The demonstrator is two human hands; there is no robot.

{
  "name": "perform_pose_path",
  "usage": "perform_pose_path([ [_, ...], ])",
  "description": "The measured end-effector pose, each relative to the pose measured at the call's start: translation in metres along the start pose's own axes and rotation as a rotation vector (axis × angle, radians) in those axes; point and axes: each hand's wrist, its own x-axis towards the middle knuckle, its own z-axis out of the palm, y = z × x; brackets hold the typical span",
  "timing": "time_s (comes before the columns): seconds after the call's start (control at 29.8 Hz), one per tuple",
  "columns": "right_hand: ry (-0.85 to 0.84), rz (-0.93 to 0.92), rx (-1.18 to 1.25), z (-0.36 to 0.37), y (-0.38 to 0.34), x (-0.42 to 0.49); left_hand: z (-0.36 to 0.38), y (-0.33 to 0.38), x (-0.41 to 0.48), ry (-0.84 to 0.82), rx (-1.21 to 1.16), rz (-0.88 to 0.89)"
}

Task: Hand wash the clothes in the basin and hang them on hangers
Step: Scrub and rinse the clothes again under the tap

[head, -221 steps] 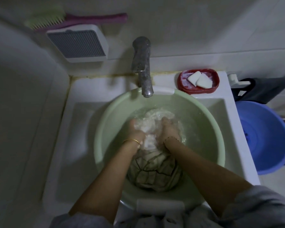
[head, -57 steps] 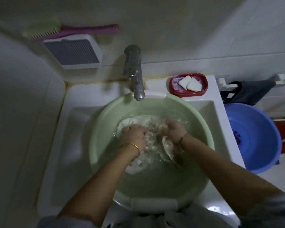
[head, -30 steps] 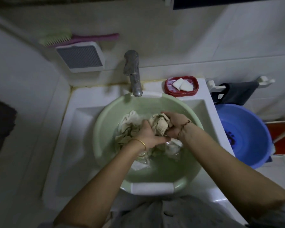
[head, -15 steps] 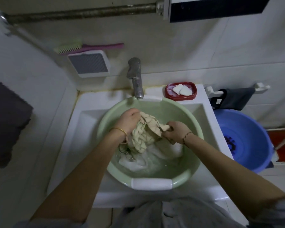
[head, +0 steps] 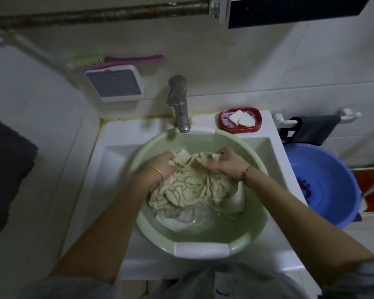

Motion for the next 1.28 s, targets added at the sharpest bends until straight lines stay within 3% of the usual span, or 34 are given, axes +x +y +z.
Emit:
perform_pose_path([
  [0.1,-0.037,0.004,-0.728,0.022,0.019,0.019,0.042,-0.007,0.014,0.096,0.156,-0.059],
  [0.17,0.069,-0.042,-0.966,0.038,0.026,0.024,0.064,-0.006,0.015,0.187,0.282,-0.075],
  [0.27,0.161,-0.037,-0.963,0.071,0.035,0.033,0.094,-0.008,0.014,0.210,0.405,-0.111],
  [0.37,0.062,-0.108,-1.042,0.092,0.045,0.039,0.105,-0.010,0.019,0.157,0.454,-0.095],
  [0.54,-0.049,-0.009,-0.815,0.058,0.036,0.076,0.091,-0.015,0.045,-0.094,0.492,-0.066],
  [0.67,0.027,-0.096,-0.829,0.029,0.021,0.073,0.060,-0.005,0.047,-0.021,0.544,0.009],
  [0.74,0.152,-0.178,-0.664,0.020,0.020,0.061,0.045,0.000,0.038,0.043,0.427,0.055],
  [0.84,0.084,-0.150,0.121,0.020,0.012,0.037,0.026,0.016,0.025,0.056,0.017,0.197],
  [0.87,0.037,-0.153,0.282,0.021,0.009,0.027,0.019,0.024,0.021,0.052,-0.080,0.249],
  [0.94,-0.052,-0.158,0.426,0.025,0.002,0.019,0.007,0.039,0.015,0.055,-0.204,0.334],
  [1.04,-0.165,-0.211,0.453,0.024,-0.020,0.001,-0.008,0.058,-0.006,0.164,-0.461,0.390],
  [1.11,-0.173,-0.170,0.575,0.021,-0.034,-0.008,-0.016,0.059,-0.015,0.231,-0.728,0.340],
  [1.18,-0.263,-0.063,0.869,0.016,-0.044,-0.016,-0.019,0.054,-0.017,0.233,-1.006,0.199],
  [1.28,-0.432,0.002,1.138,0.005,-0.069,-0.031,-0.002,0.034,-0.015,0.089,-1.052,-0.101],
])
